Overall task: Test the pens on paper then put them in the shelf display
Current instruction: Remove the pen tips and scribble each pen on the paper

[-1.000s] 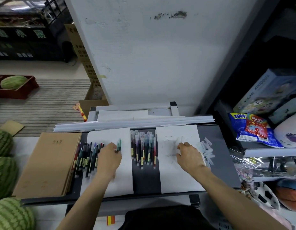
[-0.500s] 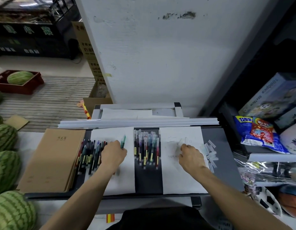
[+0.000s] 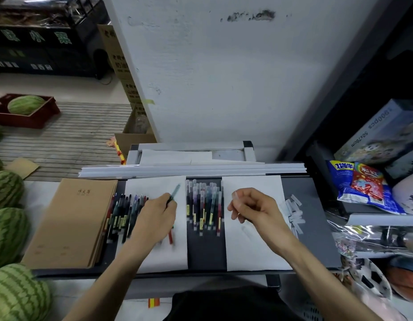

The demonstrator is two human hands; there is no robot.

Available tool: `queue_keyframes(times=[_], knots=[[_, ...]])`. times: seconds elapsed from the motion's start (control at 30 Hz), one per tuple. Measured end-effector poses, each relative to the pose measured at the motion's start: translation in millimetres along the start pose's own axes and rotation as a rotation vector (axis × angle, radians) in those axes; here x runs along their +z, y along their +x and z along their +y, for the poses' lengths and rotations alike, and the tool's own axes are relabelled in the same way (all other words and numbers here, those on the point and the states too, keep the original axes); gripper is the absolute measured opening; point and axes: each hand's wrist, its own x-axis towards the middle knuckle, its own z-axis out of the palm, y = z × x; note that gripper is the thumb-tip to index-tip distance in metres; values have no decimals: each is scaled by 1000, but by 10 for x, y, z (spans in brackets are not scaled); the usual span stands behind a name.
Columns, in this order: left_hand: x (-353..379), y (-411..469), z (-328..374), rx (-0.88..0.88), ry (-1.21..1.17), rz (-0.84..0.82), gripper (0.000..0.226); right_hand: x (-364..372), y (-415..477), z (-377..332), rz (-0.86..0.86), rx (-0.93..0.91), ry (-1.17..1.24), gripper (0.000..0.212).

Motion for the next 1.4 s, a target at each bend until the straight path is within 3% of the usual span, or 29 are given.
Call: queue_keyframes(times=[0.2, 0.4, 0.73, 1.03, 1.23, 1.4], knots=[[-397, -571, 617, 372, -59, -38, 39, 47, -179, -442, -46, -98, 63, 13], [-554, -696, 833, 527, 27, 41, 26, 133, -214, -635, -98, -113, 54, 16], [-651, -719, 784, 518, 97, 97, 26, 131, -264, -804, -57, -199, -261, 22], [-640, -778, 859, 583, 141, 95, 23, 307, -289, -699, -90, -234, -364, 24], [-415, -712, 807, 604, 163, 160, 29, 395, -202, -516, -14, -178, -275, 38], [20, -567, 576, 445, -9, 0, 20, 304, -37, -224, -52, -25, -140, 18]])
